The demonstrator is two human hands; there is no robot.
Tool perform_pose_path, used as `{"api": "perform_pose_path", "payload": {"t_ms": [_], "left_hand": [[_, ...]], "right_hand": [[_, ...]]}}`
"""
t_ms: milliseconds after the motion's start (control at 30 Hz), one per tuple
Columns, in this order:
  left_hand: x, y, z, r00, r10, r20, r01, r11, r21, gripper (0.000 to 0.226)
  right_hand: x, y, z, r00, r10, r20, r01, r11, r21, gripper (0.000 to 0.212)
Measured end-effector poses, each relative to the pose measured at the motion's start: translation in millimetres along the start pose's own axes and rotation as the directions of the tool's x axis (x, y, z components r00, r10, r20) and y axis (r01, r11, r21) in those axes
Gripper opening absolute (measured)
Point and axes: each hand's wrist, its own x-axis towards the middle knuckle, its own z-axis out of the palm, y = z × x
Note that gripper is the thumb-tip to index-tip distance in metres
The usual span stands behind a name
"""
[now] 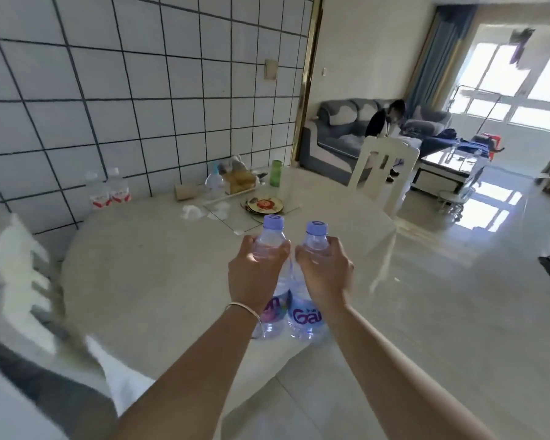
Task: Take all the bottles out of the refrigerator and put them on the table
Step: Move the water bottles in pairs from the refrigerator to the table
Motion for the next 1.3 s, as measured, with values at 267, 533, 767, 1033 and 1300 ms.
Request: {"api": "perform_pose_path", "payload": {"t_ms": [267, 533, 767, 1033, 1300], "left_hand": [[115, -54, 25, 0.952, -0.104, -0.288, 0.115, 0.993, 0.021, 0.043], [238, -73, 28, 0.881, -0.122, -0.457, 0.190, 0.976, 0.105, 0.045], [320, -113, 2, 0.837, -0.144, -0.529, 0.226, 0.970, 0.093, 0.051], [451, -184, -55, 0.804, -0.105, -0.585, 0.241, 0.957, 0.159, 0.042], [567, -250, -89, 0.805, 0.075, -0.589, 0.107, 0.957, 0.268, 0.037]], "right_hand": [[112, 20, 113, 0.941, -0.104, 0.321, 0.100, 0.995, 0.030, 0.030], [214, 5, 226, 0.806, -0.149, 0.572, 0.098, 0.988, 0.120, 0.034], [251, -3, 329, 0.700, -0.140, 0.700, 0.071, 0.989, 0.127, 0.040], [284, -20, 480, 0.672, -0.150, 0.725, 0.012, 0.981, 0.191, 0.028], [324, -17, 614, 0.674, -0.292, 0.678, 0.114, 0.949, 0.295, 0.039]]}}
